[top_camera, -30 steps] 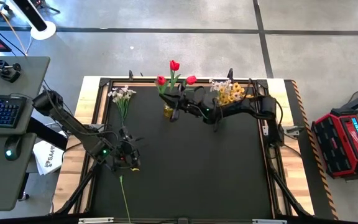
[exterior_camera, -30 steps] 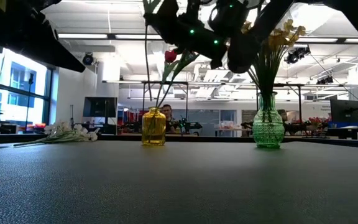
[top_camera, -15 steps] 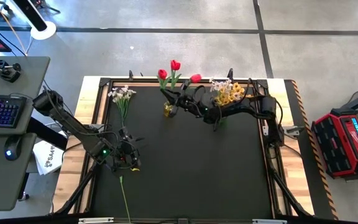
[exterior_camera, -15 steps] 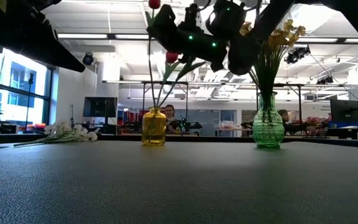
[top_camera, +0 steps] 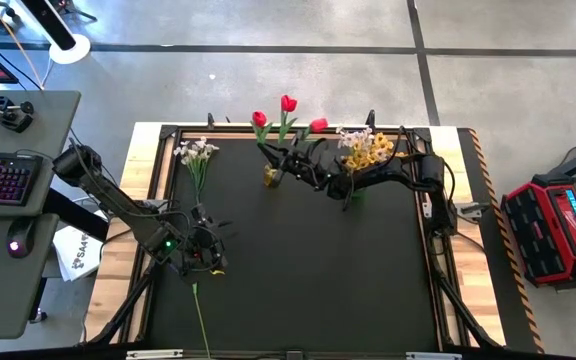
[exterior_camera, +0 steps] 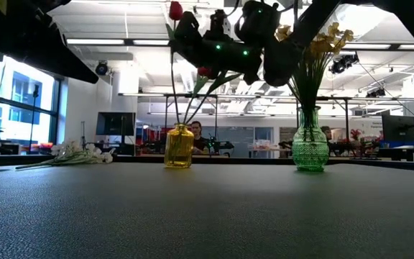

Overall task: Sort flowers into vase by color
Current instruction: Put the red tulip into the yellow vase, then put the white flowers into the green vase

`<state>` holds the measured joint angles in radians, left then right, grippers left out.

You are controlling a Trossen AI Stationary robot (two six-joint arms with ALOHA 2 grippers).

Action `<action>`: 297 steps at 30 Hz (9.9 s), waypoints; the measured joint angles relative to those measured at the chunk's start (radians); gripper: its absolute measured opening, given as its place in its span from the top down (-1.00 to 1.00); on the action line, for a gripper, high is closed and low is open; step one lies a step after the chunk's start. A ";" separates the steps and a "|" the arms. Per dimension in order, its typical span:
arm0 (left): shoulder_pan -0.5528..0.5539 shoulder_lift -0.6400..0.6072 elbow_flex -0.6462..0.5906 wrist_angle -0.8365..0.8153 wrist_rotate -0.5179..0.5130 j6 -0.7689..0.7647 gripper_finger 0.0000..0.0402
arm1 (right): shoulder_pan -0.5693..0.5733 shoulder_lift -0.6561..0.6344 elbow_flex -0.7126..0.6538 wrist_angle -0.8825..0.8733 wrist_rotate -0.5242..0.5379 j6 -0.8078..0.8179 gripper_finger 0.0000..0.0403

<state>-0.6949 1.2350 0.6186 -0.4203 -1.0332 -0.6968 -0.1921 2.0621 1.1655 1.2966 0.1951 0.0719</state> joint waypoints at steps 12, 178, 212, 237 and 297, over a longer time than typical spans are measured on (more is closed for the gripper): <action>0.000 0.000 0.000 0.007 0.000 0.000 0.31 | 0.003 0.000 0.074 -0.176 -0.003 0.008 0.59; 0.558 -0.131 -0.173 -0.367 0.343 -0.618 1.00 | 0.755 -0.595 -0.506 -1.181 0.668 0.735 0.14; 0.272 -0.279 0.428 0.155 0.251 0.735 1.00 | 0.766 -0.594 -0.506 -0.963 0.577 0.487 0.14; 0.262 0.274 0.039 1.455 0.688 0.920 1.00 | 0.627 -0.426 -0.398 -0.263 0.104 -0.106 -0.44; 0.254 0.345 0.040 1.206 0.370 0.821 0.28 | 0.888 -1.136 -0.569 -1.362 1.237 0.328 1.00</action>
<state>-0.4408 1.5799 0.6582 0.7856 -0.6632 0.1242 0.6960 0.9260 0.5965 -0.0654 1.4319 0.3997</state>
